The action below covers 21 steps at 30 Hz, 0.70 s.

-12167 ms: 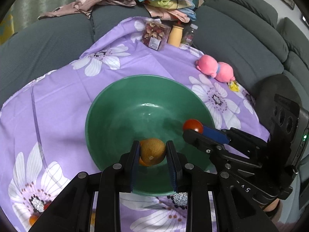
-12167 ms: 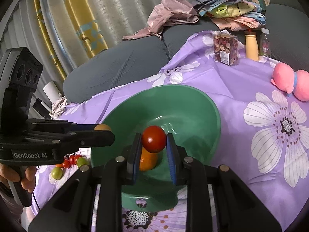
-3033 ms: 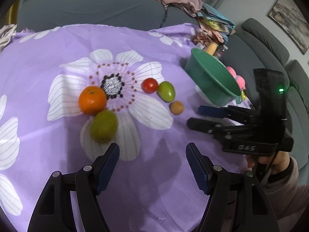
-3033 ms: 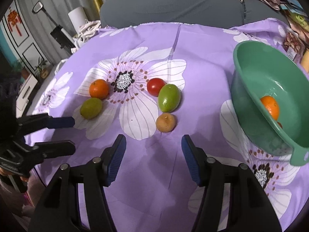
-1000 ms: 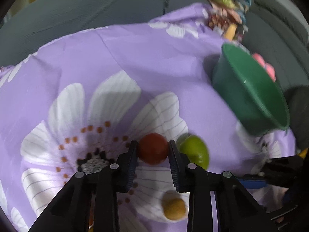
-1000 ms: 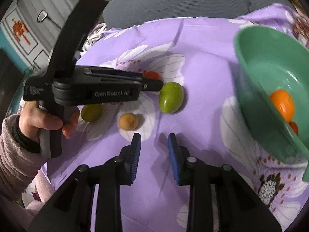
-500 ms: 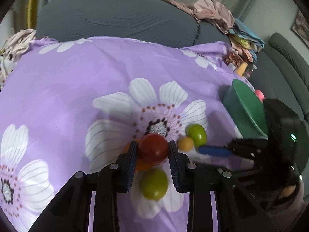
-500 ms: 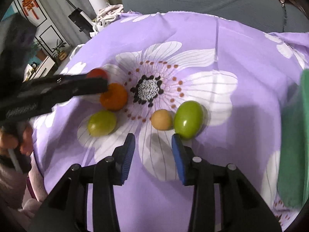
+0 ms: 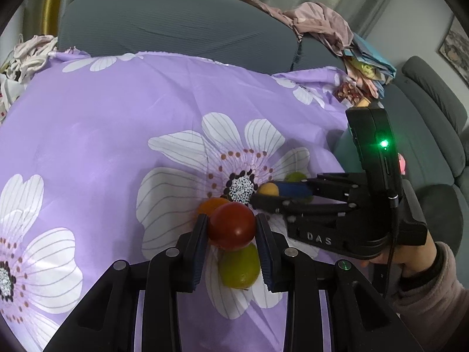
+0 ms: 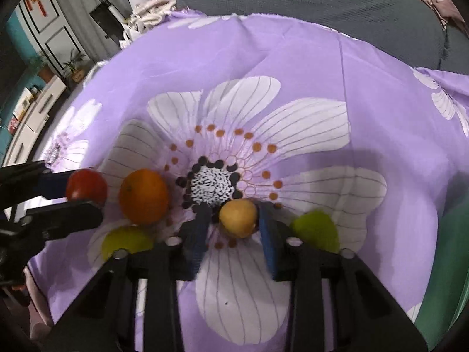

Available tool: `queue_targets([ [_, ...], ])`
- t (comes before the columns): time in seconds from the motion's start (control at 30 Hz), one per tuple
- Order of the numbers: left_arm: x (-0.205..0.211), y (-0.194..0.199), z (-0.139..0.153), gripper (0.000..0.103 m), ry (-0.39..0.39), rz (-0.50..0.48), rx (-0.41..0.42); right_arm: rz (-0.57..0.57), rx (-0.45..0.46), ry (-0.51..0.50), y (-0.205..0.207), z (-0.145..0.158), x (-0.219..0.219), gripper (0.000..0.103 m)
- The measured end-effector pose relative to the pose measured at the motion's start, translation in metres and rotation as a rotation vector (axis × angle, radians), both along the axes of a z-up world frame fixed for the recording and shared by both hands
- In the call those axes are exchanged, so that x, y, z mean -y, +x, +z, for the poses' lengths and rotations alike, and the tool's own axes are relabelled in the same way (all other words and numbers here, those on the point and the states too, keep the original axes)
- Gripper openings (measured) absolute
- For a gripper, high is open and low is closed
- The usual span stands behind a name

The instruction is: Organize fruits

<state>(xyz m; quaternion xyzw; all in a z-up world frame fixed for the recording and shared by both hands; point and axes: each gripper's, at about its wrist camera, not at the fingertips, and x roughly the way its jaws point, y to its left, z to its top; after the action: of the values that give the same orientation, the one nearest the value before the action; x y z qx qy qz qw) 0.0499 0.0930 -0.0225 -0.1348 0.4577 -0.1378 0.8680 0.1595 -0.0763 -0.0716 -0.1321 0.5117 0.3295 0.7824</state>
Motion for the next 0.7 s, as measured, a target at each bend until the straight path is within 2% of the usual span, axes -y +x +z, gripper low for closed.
queue_targets([
  [0.2,0.0,-0.003,0.0,0.031,-0.001,-0.007,-0.001,0.003,0.008,0.022,-0.006,0.005,0.006,0.026],
  [0.53,0.02,-0.014,0.006,0.031,0.029,-0.044,0.005,-0.029,0.067,0.119,-0.058,0.042,0.039,0.026],
  [0.7,0.031,-0.023,0.009,0.031,0.05,-0.062,0.004,-0.066,0.089,0.118,-0.077,0.047,0.056,0.026],
])
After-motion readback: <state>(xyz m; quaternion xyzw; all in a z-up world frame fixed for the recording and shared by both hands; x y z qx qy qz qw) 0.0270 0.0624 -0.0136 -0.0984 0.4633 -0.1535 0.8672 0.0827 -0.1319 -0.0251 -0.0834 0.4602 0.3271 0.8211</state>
